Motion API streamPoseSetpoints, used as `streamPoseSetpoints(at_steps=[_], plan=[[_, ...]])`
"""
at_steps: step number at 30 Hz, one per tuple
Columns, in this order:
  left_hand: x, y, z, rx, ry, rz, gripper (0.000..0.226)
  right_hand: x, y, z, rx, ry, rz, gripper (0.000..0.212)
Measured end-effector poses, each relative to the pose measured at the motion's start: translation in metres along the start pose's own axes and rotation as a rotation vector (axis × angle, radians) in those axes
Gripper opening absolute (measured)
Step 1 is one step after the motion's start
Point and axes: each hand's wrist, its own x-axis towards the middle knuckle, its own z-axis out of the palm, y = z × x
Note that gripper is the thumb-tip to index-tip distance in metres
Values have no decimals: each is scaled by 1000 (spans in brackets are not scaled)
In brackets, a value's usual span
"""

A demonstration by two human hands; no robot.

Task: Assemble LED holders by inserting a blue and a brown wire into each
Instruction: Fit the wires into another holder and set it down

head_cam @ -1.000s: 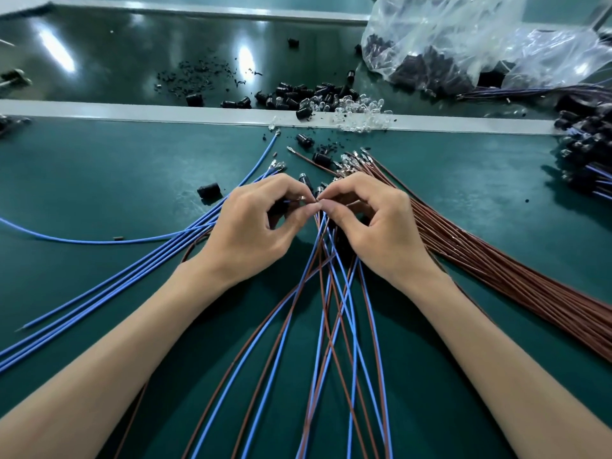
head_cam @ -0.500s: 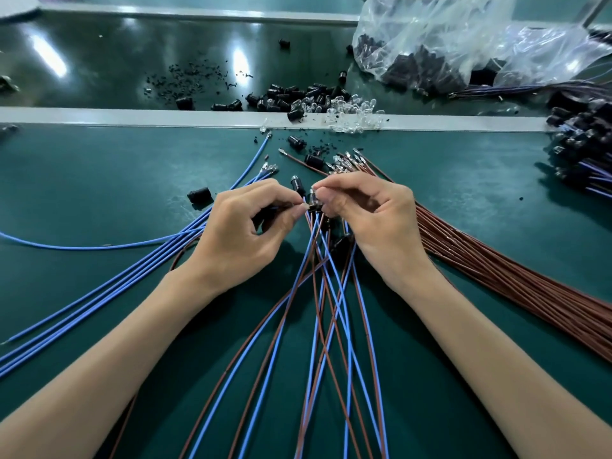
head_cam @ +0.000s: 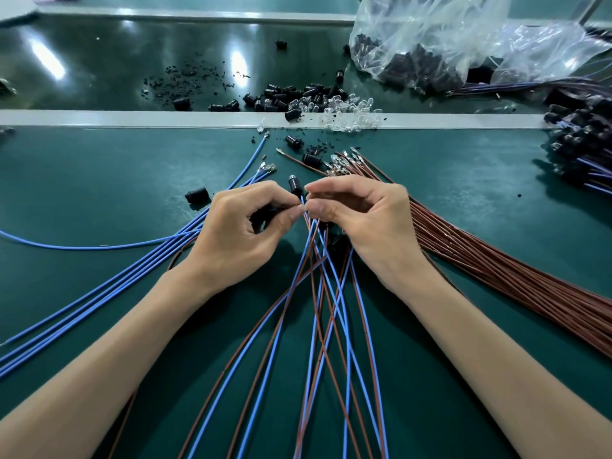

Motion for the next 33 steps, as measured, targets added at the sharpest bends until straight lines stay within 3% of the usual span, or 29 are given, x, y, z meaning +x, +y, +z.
streamPoseSetpoints(at_steps=[6,13,25,33], plan=[[0,1,-2,-59,-22,-30,2,1,0,-1,4,-38,-16,20],[0,4,-5,-169,-43,-125,13,2,2,2,-190,-41,-134,30],[0,5,-5,-198,-45,-193,8,1,4,3,-351,-6,-230,21],[0,4,-5,-192,-59,-191,10,1,6,-1,-189,-65,-143,19]])
